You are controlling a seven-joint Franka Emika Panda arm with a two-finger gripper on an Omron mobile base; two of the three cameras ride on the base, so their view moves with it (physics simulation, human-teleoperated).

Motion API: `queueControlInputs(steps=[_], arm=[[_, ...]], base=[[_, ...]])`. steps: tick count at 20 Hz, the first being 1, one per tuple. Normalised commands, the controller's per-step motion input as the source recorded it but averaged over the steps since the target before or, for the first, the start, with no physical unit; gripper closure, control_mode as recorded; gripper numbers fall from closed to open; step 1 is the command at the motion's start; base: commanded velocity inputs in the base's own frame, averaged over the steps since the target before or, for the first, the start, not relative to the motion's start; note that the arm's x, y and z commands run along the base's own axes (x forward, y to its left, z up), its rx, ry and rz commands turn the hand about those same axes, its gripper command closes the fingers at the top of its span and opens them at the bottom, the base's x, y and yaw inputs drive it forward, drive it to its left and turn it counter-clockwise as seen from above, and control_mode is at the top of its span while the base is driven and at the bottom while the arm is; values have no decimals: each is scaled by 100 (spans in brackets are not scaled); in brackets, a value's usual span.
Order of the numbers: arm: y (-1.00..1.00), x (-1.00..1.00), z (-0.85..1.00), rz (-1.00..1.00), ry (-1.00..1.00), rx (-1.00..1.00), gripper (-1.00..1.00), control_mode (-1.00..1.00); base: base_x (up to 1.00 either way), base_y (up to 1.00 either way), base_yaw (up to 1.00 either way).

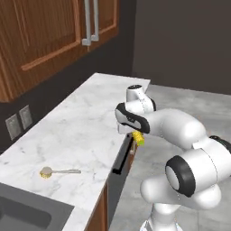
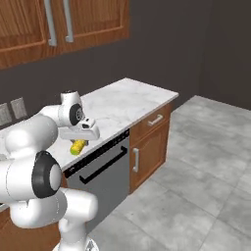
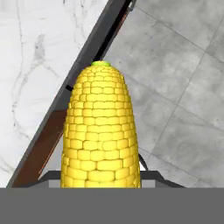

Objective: Turn on the sink faucet. Then move the corn from the counter to the sink. Turn off the sink. Move the vegetable from the sink to the pot next to the stove. Finally move the pot to the front right burner.

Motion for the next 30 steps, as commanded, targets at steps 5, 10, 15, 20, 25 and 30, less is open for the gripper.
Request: queueControlInputs(steps=[5, 10, 15, 20, 25, 30], arm=[[0, 0, 0, 0, 0, 0, 100, 100], [0, 0, 0, 0, 0, 0, 100, 100], [0, 0, 0, 0, 0, 0, 100, 100], [0, 0, 0, 0, 0, 0, 100, 100], [0, 0, 0, 0, 0, 0, 100, 100], [0, 0, 0, 0, 0, 0, 100, 100]], base=[[1, -25, -49], [3, -26, -48], [5, -25, -48], [7, -24, -47], [7, -24, -47], [5, -29, -47]])
